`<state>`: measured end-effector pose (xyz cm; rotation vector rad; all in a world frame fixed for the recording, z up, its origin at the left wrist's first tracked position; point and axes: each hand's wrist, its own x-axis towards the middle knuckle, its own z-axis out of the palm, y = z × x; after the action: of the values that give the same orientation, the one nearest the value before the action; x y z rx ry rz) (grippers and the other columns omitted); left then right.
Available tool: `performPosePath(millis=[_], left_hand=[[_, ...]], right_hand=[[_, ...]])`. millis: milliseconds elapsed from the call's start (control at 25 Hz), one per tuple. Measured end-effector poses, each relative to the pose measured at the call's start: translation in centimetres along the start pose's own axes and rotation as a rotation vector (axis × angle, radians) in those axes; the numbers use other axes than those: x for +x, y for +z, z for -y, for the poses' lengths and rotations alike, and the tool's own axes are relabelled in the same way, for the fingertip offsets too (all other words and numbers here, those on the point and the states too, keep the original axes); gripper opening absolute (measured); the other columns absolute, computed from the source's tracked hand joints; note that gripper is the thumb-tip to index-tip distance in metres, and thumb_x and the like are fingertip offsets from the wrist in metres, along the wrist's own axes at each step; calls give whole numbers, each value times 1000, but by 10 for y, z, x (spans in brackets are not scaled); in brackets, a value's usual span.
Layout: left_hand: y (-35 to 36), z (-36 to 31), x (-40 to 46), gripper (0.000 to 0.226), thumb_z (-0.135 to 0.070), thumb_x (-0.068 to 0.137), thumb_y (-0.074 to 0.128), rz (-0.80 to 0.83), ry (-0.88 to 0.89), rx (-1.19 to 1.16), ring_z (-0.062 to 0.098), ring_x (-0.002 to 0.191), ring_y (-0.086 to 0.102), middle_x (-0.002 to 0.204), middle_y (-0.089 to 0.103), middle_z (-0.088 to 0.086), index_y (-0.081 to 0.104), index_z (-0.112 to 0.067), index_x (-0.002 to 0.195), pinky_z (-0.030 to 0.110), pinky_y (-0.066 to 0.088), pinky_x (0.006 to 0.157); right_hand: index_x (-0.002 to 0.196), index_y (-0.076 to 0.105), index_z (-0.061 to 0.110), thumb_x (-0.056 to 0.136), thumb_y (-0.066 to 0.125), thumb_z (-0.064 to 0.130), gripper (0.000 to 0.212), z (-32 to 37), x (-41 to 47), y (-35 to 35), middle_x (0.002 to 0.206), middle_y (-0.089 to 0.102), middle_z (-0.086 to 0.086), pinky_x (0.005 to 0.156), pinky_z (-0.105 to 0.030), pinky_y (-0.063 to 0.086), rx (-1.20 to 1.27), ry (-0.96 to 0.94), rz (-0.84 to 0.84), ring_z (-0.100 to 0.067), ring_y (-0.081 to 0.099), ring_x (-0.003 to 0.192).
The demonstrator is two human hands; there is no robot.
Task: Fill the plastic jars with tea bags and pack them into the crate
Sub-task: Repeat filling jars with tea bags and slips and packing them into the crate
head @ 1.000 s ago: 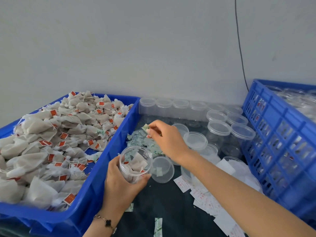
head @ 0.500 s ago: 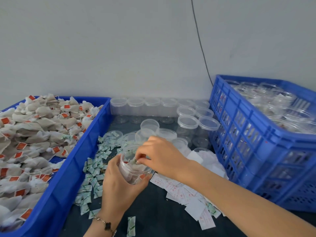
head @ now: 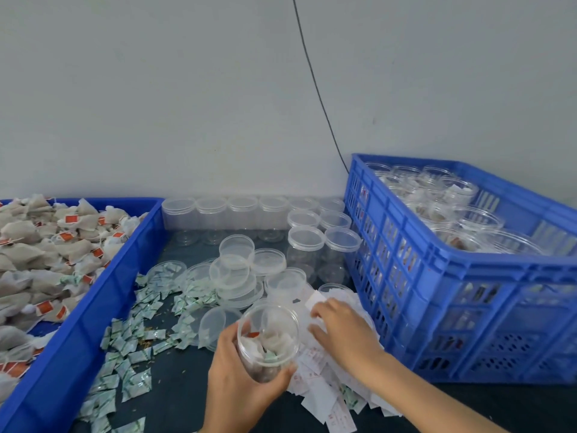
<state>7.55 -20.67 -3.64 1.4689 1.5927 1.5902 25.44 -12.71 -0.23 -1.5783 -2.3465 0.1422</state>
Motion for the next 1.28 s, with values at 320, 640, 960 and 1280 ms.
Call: performPosePath(millis=[320,640,960,1280], left_hand=[[17,12,-8,98,-58,29,83,32,-114,-58,-1,98,62,109,60,-17,47,-33,117,26,54,79],[21,27,-4,98,-60,32,83,29,-85,24,11,96,64,108,62,-4,44,-28,117,33,57,72],[21,28,-4,95,-66,35,75,3,-24,63,8,94,62,105,56,-13,41,-28,115,15,45,69],[20,27,-3,84,-63,37,75,-18,27,57,7,96,60,103,56,-12,40,-38,108,16,44,72]], right_hand=[[129,47,21,90,55,30,41,-21,-24,38,126,48,6,90,-26,40,-131,-59,-11,-14,44,117],[116,57,20,91,44,47,39,-30,-40,51,116,49,0,84,-30,36,-191,-343,115,-18,43,105],[72,68,27,62,81,23,17,-31,-44,56,72,61,12,51,-18,42,-327,-598,-74,-8,55,63],[90,76,13,65,82,15,26,-33,-33,62,83,72,2,63,-23,54,-348,-774,-281,-12,67,75]])
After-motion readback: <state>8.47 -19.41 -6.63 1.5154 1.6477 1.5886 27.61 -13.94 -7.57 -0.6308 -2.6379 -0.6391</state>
